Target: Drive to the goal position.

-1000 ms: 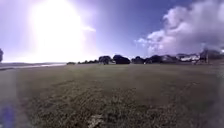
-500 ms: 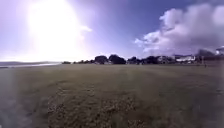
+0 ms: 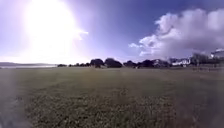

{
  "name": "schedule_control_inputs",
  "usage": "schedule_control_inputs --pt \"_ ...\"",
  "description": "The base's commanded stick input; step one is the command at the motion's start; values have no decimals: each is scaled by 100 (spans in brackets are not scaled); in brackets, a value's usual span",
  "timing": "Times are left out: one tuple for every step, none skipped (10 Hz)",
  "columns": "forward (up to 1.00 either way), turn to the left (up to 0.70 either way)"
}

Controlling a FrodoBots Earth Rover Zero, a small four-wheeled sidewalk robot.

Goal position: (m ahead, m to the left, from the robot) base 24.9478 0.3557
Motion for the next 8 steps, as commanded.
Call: schedule_control_inputs --pt "70 0" --pt "70 0" --pt "70 0" --pt "70 0" --pt "70 0" --pt "70 0" --pt "70 0" --pt "70 0"
